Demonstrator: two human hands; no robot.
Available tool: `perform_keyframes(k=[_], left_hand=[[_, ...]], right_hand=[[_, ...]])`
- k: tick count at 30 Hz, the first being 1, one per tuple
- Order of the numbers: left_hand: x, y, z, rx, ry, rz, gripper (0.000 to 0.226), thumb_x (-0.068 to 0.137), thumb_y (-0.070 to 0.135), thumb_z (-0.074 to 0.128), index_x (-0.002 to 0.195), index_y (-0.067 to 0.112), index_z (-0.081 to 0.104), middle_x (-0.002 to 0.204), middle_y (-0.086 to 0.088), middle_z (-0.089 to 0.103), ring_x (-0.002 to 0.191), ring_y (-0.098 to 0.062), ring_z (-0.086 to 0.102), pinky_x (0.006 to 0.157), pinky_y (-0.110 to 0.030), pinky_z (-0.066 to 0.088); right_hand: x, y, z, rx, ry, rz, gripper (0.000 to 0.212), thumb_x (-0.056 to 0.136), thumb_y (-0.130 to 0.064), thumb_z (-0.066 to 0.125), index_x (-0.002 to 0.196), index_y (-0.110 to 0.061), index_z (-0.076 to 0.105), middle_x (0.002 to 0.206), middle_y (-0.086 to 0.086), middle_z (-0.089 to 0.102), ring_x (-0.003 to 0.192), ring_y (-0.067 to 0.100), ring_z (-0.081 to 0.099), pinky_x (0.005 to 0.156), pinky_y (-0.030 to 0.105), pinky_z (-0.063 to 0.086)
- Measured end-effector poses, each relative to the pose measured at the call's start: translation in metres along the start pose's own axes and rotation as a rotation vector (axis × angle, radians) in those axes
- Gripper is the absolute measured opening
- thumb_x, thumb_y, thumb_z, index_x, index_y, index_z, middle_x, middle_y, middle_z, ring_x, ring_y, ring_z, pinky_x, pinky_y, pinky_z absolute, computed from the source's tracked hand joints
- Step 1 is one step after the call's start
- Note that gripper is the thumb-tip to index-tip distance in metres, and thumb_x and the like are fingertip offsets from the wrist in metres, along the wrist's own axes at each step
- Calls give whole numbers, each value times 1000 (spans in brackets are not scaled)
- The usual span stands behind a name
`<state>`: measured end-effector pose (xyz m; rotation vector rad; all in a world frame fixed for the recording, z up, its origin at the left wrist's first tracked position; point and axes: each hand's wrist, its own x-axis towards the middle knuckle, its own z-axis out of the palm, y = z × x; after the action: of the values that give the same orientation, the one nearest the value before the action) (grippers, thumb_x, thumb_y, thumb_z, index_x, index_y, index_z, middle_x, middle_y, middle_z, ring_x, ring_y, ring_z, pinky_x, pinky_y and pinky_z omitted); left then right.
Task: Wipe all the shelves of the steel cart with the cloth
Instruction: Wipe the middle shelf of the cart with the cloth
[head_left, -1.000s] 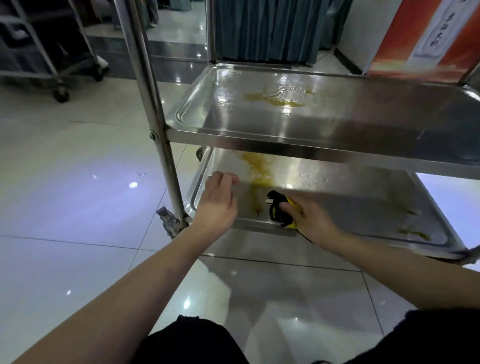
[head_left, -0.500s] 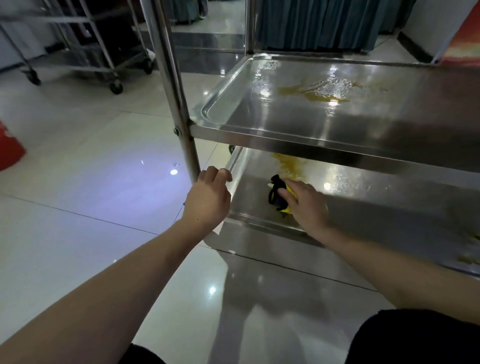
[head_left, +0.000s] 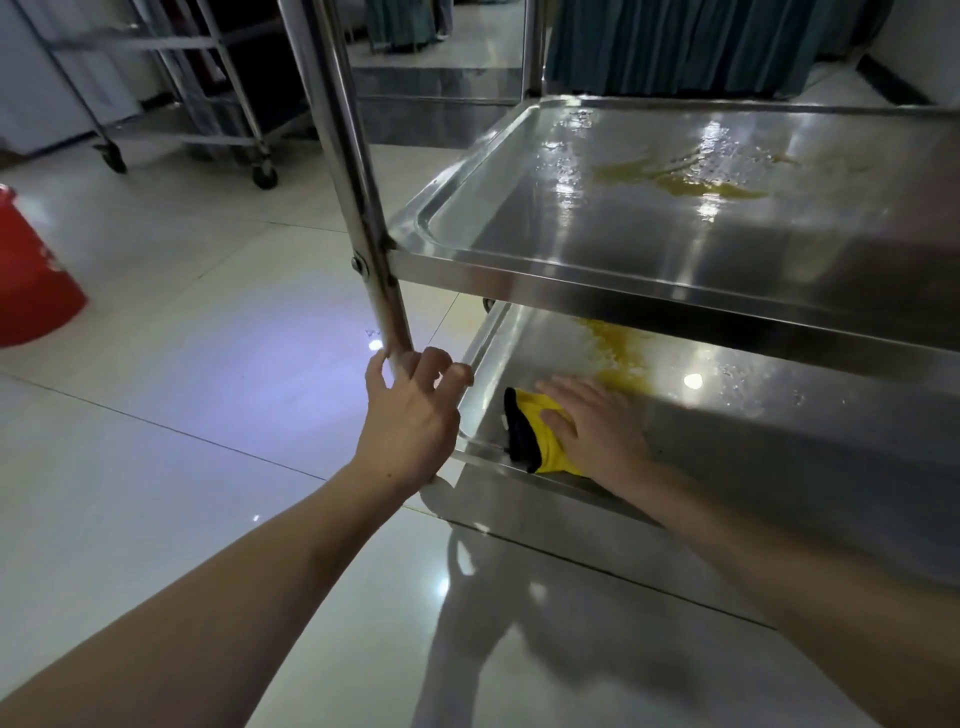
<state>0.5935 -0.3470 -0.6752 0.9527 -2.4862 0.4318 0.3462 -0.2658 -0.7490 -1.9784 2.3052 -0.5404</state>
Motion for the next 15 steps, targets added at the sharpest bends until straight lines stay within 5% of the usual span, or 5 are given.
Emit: perform_keyframes(k=[9,15], left_hand=[[15,-2,17,-138,184,-20,49,67,-14,45,102,11,67,104,-7,58,86,-30,55,98,-55,35],[21,-4,13,-220,77,-57,65,65,-3,16,103,17,65,109,1,60,83,-24,55,69,-39,31]], right_hand=[[0,5,20,-124,-134,-138,62,103,-58,15,153,-39,47,163,-7,41,154,23,32,122,48,24],[0,3,31,-157,-234,-116,69,98,-63,-5,159,-52,24,169,-16,26,160,19,16,125,50,15]])
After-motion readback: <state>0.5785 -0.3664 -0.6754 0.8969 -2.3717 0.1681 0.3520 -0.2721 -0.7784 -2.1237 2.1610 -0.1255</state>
